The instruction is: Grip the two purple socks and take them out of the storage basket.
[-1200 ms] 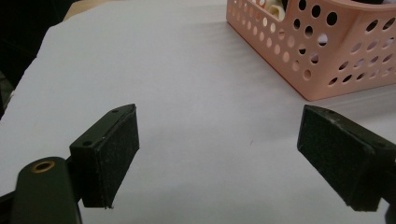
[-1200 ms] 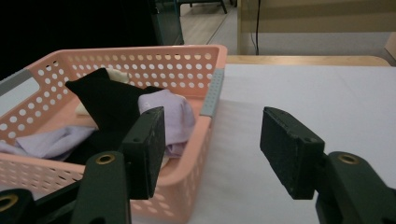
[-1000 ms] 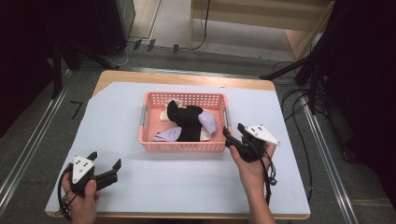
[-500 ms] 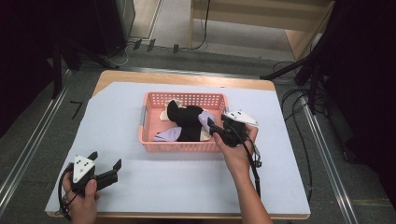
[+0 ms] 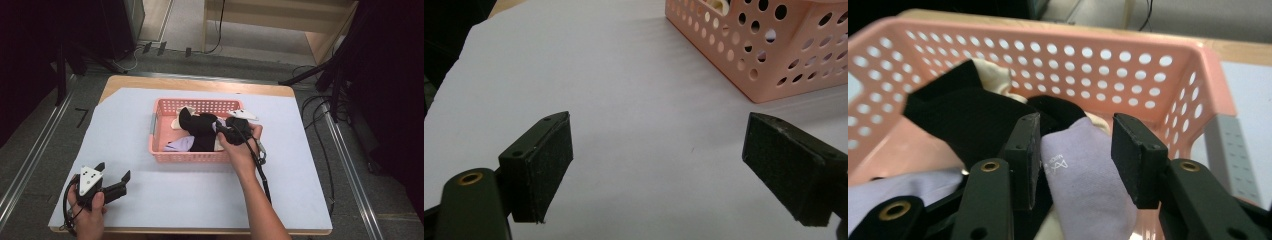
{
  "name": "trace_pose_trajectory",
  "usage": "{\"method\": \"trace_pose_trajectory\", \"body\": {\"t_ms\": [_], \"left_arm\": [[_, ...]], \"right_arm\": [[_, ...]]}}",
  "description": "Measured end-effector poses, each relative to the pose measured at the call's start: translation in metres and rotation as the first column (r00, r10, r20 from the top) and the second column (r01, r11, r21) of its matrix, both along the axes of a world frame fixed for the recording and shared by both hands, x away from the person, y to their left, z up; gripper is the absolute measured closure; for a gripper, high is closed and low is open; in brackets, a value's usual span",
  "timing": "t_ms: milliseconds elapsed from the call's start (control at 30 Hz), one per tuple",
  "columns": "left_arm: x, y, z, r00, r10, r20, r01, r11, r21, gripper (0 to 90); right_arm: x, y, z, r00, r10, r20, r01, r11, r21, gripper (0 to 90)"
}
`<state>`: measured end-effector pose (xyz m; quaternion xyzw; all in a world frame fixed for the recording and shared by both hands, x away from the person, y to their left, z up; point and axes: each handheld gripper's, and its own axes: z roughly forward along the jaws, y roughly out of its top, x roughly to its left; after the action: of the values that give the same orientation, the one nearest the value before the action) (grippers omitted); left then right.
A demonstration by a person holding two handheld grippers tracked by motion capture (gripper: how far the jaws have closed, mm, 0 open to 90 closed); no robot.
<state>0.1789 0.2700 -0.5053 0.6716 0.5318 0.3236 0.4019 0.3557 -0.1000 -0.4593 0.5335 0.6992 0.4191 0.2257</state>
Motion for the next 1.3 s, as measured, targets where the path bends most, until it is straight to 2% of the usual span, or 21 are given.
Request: {"method": "trace_pose_trajectory", "body": {"t_ms": [167,267,367,467,600,667,733,767,800,833,900,933,967,1000,1100,1133,1167,1200,1233,1267,1300], "left_arm": [[0.0,0.0,0.0,1.0,-0.001,-0.003,0.001,1.0,0.002,13.7],[0.0,0.0,0.0,1.0,0.0,-0.002,0.0,1.0,0.004,13.8],[0.0,-0.001,0.0,1.0,0.0,-0.001,0.0,1.0,0.004,13.8],[0.0,0.0,0.0,1.0,0.0,-0.001,0.0,1.0,0.005,13.8],[0.0,0.0,0.0,1.0,0.001,-0.001,-0.001,1.0,0.006,13.8],[0.0,0.0,0.0,1.0,0.0,-0.001,0.0,1.0,0.005,13.8],[0.0,0.0,0.0,1.0,0.001,0.002,-0.001,1.0,0.001,13.8],[0.0,0.0,0.0,1.0,0.0,0.0,0.0,1.0,0.0,13.8],[0.0,0.0,0.0,1.0,0.0,0.0,0.0,1.0,0.0,13.8],[0.0,0.0,0.0,1.0,0.0,-0.001,0.0,1.0,0.0,13.8],[0.0,0.0,0.0,1.0,0.001,-0.003,-0.001,1.0,-0.001,13.8],[0.0,0.0,0.0,1.0,0.001,-0.003,-0.001,1.0,0.0,13.8],[0.0,0.0,0.0,1.0,0.002,-0.004,-0.002,1.0,0.0,13.8],[0.0,0.0,0.0,1.0,0.002,-0.004,-0.002,1.0,0.0,13.8],[0.0,0.0,0.0,1.0,0.001,-0.006,-0.001,1.0,0.001,13.8],[0.0,0.0,0.0,1.0,0.001,-0.006,-0.001,1.0,0.001,13.8],[0.0,0.0,0.0,1.0,0.001,-0.007,-0.001,1.0,0.003,13.8],[0.0,0.0,0.0,1.0,0.0,-0.007,0.0,1.0,0.003,13.8],[0.0,0.0,0.0,1.0,0.0,-0.007,0.0,1.0,0.003,13.8],[0.0,0.0,0.0,1.0,0.002,-0.004,-0.002,1.0,-0.001,13.8],[0.0,0.0,0.0,1.0,0.002,-0.004,-0.002,1.0,-0.001,13.8]], "right_arm": [[0.009,0.007,-0.002,0.9928,0.008,-0.12,-0.012,1.0,-0.026,59.0],[0.014,0.008,-0.003,0.9807,-0.011,-0.195,0.003,0.999,-0.039,58.3],[0.017,0.012,-0.005,0.972,-0.019,-0.234,-0.003,0.996,-0.094,56.3],[0.021,0.019,-0.007,0.9584,-0.018,-0.285,-0.038,0.981,-0.188,51.6],[0.025,0.029,-0.011,0.9376,-0.059,-0.343,-0.06,0.944,-0.326,53.8],[0.025,0.03,-0.012,0.9332,-0.069,-0.353,-0.058,0.939,-0.339,58.0],[0.026,0.03,-0.012,0.9323,-0.076,-0.354,-0.057,0.935,-0.35,68.7],[0.025,0.028,-0.012,0.9368,-0.083,-0.34,-0.043,0.937,-0.347,81.6],[0.024,0.025,-0.011,0.9429,-0.08,-0.323,-0.031,0.946,-0.324,83.0],[0.024,0.025,-0.011,0.9429,-0.08,-0.323,-0.031,0.946,-0.324,83.0],[0.022,0.018,-0.008,0.956,-0.058,-0.287,-0.016,0.968,-0.249,83.8],[0.018,0.012,-0.005,0.9703,-0.03,-0.24,-0.009,0.987,-0.159,84.1],[0.016,0.007,-0.004,0.9768,-0.02,-0.213,-0.004,0.994,-0.114,84.2],[0.016,0.007,-0.004,0.9768,-0.02,-0.213,-0.004,0.994,-0.114,84.2],[0.008,-0.008,0.001,0.9949,-0.018,-0.099,0.017,1.0,-0.01,84.3],[0.008,-0.008,0.001,0.9949,-0.018,-0.099,0.017,1.0,-0.01,84.3],[0.007,-0.011,0.003,0.997,-0.018,-0.075,0.019,1.0,0.011,84.3],[0.002,-0.017,0.008,0.9997,-0.005,-0.023,0.007,0.998,0.057,84.3],[0.002,-0.017,0.008,0.9997,-0.005,-0.023,0.007,0.998,0.057,84.3],[-0.004,-0.021,0.014,0.9997,0.002,0.024,-0.004,0.997,0.082,84.2],[-0.004,-0.021,0.014,0.9997,0.002,0.024,-0.004,0.997,0.082,84.2]]}}
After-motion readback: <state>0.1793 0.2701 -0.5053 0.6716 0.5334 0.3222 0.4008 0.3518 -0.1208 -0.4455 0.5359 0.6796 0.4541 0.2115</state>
